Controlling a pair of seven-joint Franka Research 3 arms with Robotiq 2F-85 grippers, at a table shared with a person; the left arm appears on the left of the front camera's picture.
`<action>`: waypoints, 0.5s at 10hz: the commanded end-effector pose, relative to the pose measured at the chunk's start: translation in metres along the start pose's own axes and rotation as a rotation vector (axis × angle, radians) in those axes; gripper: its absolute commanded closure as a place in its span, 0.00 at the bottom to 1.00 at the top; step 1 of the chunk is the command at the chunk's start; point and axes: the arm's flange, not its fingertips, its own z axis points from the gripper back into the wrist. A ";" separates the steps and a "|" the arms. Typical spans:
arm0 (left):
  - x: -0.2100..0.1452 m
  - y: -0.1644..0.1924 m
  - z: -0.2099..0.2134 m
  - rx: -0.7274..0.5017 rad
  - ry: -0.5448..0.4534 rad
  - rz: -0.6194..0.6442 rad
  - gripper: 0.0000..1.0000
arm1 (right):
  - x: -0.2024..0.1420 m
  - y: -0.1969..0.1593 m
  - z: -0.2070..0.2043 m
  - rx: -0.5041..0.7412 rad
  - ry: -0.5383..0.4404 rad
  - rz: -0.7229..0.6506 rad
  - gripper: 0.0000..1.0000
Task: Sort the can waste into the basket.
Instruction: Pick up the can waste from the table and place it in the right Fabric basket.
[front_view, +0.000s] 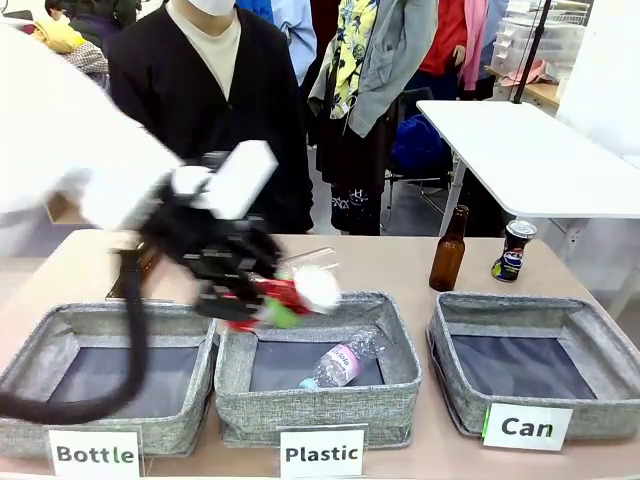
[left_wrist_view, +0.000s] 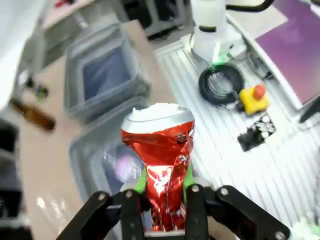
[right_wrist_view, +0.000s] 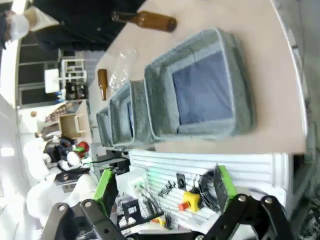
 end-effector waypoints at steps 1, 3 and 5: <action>0.029 0.081 -0.058 -0.063 -0.021 -0.105 0.74 | -0.017 -0.029 0.051 0.020 -0.025 0.021 0.00; 0.089 0.130 -0.144 -0.110 -0.051 -0.190 0.74 | -0.036 -0.060 0.082 0.020 -0.087 0.020 0.00; 0.129 0.161 -0.226 -0.065 -0.006 -0.308 0.74 | -0.041 -0.045 0.075 0.012 -0.086 -0.013 0.00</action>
